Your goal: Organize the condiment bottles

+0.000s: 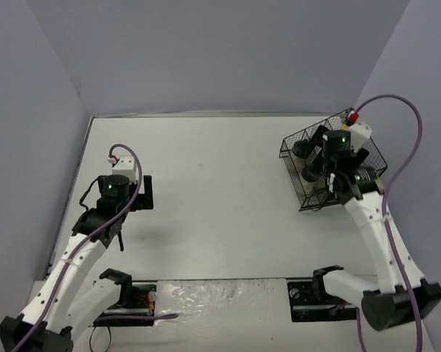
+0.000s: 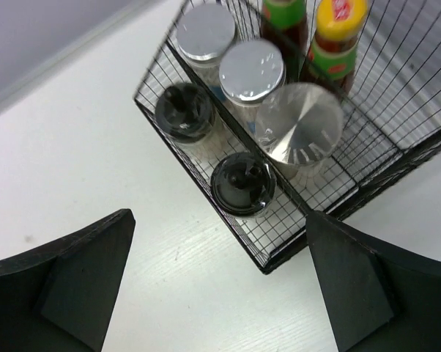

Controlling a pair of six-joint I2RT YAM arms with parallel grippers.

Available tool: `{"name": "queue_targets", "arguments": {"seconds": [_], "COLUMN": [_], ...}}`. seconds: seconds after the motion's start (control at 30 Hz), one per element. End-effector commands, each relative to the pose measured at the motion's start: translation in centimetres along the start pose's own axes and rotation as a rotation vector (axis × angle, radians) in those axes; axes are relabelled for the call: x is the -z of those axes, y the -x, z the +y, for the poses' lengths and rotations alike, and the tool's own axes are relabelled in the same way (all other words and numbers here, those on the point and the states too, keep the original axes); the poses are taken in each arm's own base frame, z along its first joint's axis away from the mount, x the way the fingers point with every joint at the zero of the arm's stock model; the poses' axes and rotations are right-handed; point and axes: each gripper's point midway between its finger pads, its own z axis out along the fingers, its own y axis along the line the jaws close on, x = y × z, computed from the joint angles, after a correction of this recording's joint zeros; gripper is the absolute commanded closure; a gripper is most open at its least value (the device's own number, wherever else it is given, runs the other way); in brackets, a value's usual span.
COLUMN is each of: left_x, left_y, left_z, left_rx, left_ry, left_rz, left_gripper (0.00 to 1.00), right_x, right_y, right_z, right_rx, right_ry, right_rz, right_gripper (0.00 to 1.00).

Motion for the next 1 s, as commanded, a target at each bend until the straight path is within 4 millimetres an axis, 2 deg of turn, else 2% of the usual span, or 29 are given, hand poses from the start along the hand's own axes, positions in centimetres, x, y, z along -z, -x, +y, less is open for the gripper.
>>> {"name": "queue_targets", "arguments": {"seconds": [0.0, 0.03, 0.1, 0.27, 0.47, 0.63, 0.83, 0.97], "left_x": [2.7, 3.1, 3.5, 5.6, 6.4, 7.0, 7.7, 7.6], "left_y": [5.8, 6.2, 6.7, 9.0, 9.4, 9.4, 9.5, 9.4], "left_z": [-1.4, -1.5, -1.7, -2.2, -2.3, -1.4, -0.5, -0.3], "left_rx": [0.087, 0.091, 0.105, 0.159, 0.176, 0.181, 0.186, 0.191], "left_ry": [-0.076, -0.086, -0.094, -0.137, -0.151, -0.118, -0.087, -0.071], "left_rz": [-0.136, -0.137, -0.143, -0.175, -0.191, -0.216, -0.239, -0.234], "left_gripper": [0.03, 0.03, 0.03, 0.03, 0.03, 0.03, 0.03, 0.03], "right_x": [4.2, 5.1, 5.4, 9.2, 12.5, 14.7, 16.1, 16.3], "right_y": [2.9, 3.1, 2.5, 2.5, 2.6, 3.4, 3.8, 3.9], "right_z": [-1.3, -1.8, -2.5, -4.7, -6.8, -7.1, -6.7, -6.9], "right_rx": [0.07, 0.076, 0.096, 0.079, 0.025, 0.015, 0.017, 0.022], "right_ry": [0.083, 0.092, 0.094, 0.162, 0.215, 0.266, 0.324, 0.318], "right_rz": [-0.158, -0.184, -0.193, -0.305, -0.417, -0.475, -0.492, -0.502], "right_gripper": [0.0, 0.0, 0.0, 0.0, 0.0, 0.0, 0.0, 0.0]}}
